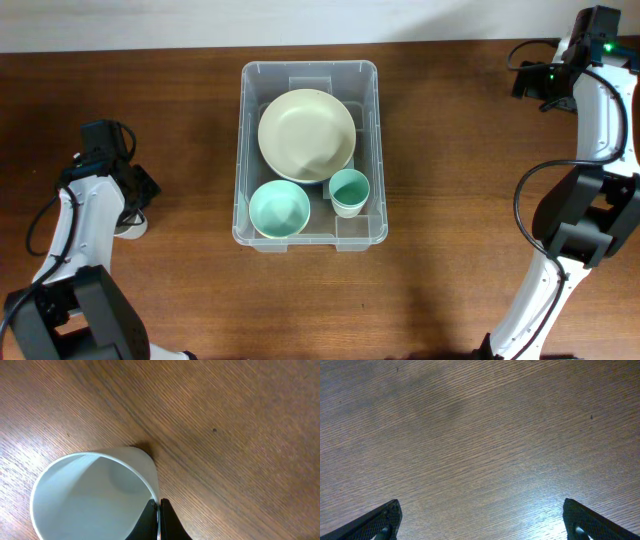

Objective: Pack container
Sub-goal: 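Lift the white cup and carry it over the bin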

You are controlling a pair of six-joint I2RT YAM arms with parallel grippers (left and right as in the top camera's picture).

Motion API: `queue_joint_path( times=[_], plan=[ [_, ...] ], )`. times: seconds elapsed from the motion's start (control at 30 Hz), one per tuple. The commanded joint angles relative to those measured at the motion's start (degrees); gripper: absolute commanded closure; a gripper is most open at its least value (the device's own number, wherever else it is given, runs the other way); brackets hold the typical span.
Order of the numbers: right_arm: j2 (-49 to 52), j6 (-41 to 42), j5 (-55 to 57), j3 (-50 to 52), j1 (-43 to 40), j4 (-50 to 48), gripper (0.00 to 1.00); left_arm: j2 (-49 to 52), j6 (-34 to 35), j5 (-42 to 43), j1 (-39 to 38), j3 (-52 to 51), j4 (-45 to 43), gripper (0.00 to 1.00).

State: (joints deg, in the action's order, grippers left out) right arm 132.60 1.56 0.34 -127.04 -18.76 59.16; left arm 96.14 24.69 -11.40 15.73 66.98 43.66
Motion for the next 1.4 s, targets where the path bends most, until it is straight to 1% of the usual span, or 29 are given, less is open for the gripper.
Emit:
queue_joint_path(
  times=[0.0, 0.1, 0.23, 0.27, 0.33, 0.4, 0.57, 0.63, 0.7, 0.73, 0.93, 1.13, 1.37],
  plan=[
    [-1.0, 0.7, -0.1, 0.4, 0.0, 0.0, 0.01, 1.2, -1.7, -1.4, 0.2, 3.5, -0.2, 1.00],
    [-1.0, 0.7, -0.1, 0.4, 0.0, 0.0, 0.01, 1.2, -6.7, -0.1, -1.2, 11.8, -0.1, 1.00],
    [-1.0, 0.7, -0.1, 0.4, 0.0, 0.0, 0.01, 1.2, -11.2, 6.3, -4.8, 20.7, -0.2, 0.99],
    [-1.0, 0.7, -0.1, 0.4, 0.0, 0.0, 0.01, 1.2, -13.3, 10.6, -7.4, 24.5, -0.2, 1.00],
    [-1.0, 0.7, -0.1, 0.4, 0.0, 0.0, 0.01, 1.2, -17.2, 15.4, -11.0, 27.6, -0.4, 0.99],
    [-1.0, 0.7, -0.1, 0.4, 0.0, 0.0, 0.01, 1.2, -21.8, 18.3, -15.0, 29.9, -0.4, 0.99],
    [-1.0, 0.7, -0.1, 0.4, 0.0, 0.0, 0.01, 1.2, -35.7, 19.8, -28.2, 33.1, 2.5, 1.00],
    [-1.0, 0.7, -0.1, 0.4, 0.0, 0.0, 0.01, 1.2, -39.5, 19.7, -33.4, 33.2, 3.6, 0.99],
    [-1.0, 0.7, -0.1, 0.4, 0.0, 0.0, 0.01, 1.2, -40.0, 19.6, -37.9, 33.2, 4.4, 0.99],
    [-1.0, 0.7, -0.1, 0.4, 0.0, 0.0, 0.01, 1.2, -40.7, 19.5, -42.1, 33.2, 5.3, 1.00],
    [-1.0, 0.7, -0.1, 0.4, 0.0, 0.0, 0.01, 1.3, -41.1, 17.9, -51.3, 33.2, 9.4, 0.99],
    [-1.0, 0.7, -0.1, 0.4, 0.0, 0.0, 0.01, 2.1, -41.0, 19.3, -54.9, 33.2, 13.4, 1.00],
    [-1.0, 0.7, -0.1, 0.4, 0.0, 0.0, 0.01, 4.7, -40.8, 19.8, -57.2, 33.2, 16.9, 0.99]
  ],
)
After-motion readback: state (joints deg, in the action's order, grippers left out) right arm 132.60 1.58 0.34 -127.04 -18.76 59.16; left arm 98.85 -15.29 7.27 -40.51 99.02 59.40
